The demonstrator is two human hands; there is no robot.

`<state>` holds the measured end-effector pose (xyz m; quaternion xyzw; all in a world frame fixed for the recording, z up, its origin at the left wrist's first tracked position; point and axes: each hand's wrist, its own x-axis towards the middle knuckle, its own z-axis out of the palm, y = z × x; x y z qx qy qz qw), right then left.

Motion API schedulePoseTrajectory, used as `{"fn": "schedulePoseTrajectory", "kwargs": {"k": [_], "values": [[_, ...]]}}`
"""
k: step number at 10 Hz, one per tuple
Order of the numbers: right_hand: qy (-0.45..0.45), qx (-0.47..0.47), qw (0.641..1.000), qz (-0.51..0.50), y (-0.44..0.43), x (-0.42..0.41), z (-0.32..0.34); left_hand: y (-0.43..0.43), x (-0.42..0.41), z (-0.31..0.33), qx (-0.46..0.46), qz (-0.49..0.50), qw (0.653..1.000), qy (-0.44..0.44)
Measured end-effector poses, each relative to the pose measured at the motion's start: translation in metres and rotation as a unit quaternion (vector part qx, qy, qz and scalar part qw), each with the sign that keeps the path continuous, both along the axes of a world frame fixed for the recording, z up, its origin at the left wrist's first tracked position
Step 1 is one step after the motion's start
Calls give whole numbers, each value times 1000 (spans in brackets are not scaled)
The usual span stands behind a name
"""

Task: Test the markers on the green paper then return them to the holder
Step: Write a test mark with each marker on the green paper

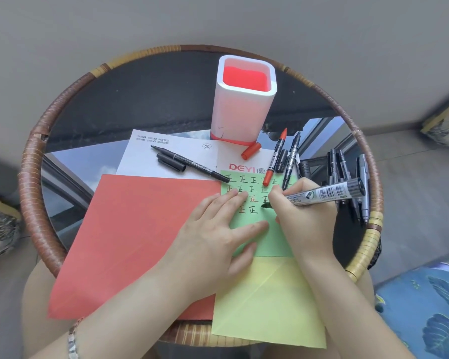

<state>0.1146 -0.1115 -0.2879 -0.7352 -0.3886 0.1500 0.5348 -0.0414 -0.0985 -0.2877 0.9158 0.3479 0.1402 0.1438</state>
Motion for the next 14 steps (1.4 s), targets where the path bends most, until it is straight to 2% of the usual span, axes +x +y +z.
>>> {"fn": "schedulePoseTrajectory", "kwargs": {"k": [2, 6, 8, 12, 13, 14], "values": [[-43, 0, 999, -20, 0, 0, 0, 0, 0, 0, -2, -2, 1000, -3], [-10, 6, 1000, -2, 0, 1, -1, 0, 0, 0, -5, -2, 1000, 0], [-49, 8, 999, 7, -2, 0, -1, 0, 0, 0, -6, -1, 1000, 0], [-43, -11, 999, -11, -10, 7, 1, 1, 0, -1, -4, -1, 1000, -4], [-90, 0, 995, -51, -13, 8, 3, 1, 0, -1, -3, -1, 1000, -3], [-64, 78, 994, -43, -16, 6, 13, 1, 0, -1, 1, -1, 1000, -5]]}}
